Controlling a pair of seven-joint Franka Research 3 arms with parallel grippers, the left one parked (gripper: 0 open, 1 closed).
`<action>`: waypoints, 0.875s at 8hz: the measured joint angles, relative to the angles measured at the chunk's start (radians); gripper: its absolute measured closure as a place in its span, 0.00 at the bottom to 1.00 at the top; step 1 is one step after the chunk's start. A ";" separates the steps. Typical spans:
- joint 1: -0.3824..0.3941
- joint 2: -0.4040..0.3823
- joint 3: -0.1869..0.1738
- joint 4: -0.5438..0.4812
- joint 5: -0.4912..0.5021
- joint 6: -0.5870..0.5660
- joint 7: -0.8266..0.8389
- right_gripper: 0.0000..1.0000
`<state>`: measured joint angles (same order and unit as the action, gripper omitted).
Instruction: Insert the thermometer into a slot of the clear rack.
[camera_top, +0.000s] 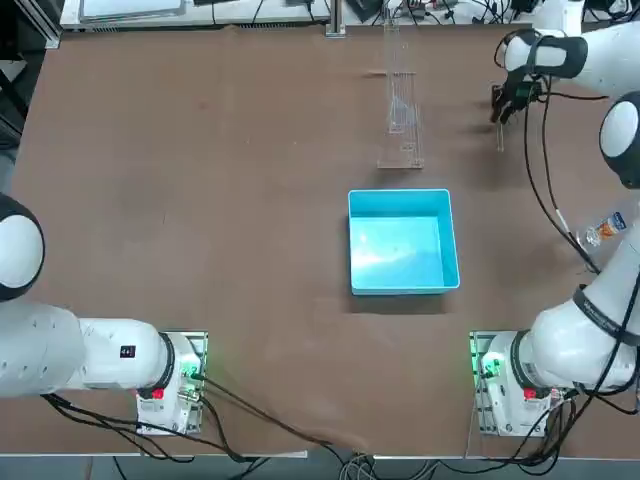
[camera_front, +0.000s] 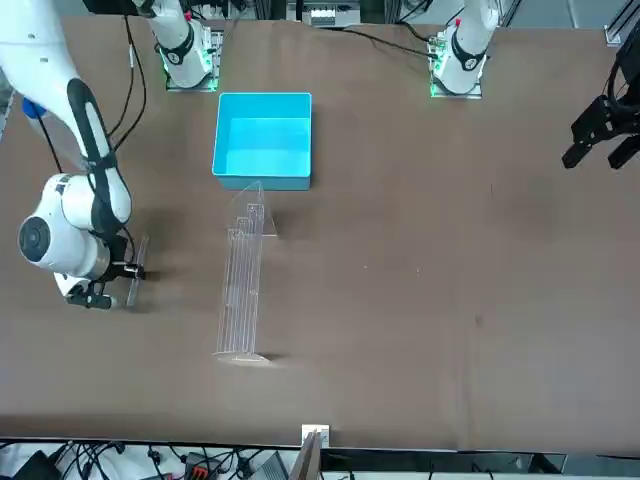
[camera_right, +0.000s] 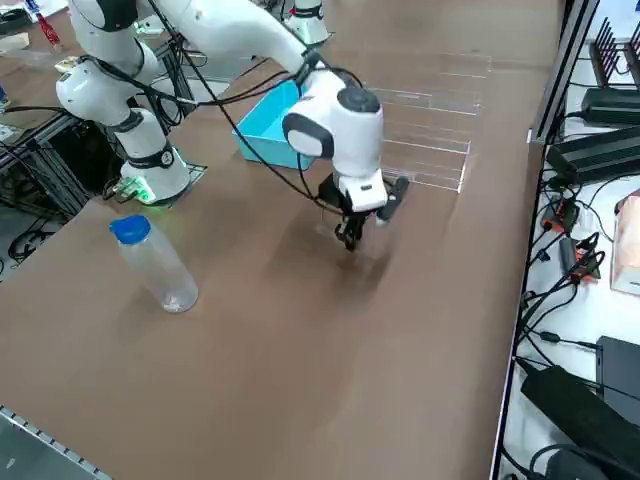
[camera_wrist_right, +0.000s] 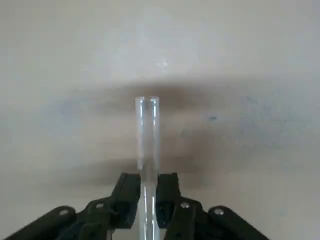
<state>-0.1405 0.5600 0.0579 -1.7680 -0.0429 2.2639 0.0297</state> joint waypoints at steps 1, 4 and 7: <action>0.002 -0.033 0.016 0.012 0.000 -0.042 0.000 0.78; 0.006 -0.113 0.086 0.068 0.015 -0.157 0.000 0.78; 0.009 -0.171 0.145 0.082 0.080 -0.170 0.007 0.78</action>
<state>-0.1319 0.3888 0.2026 -1.6864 0.0371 2.0937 0.0370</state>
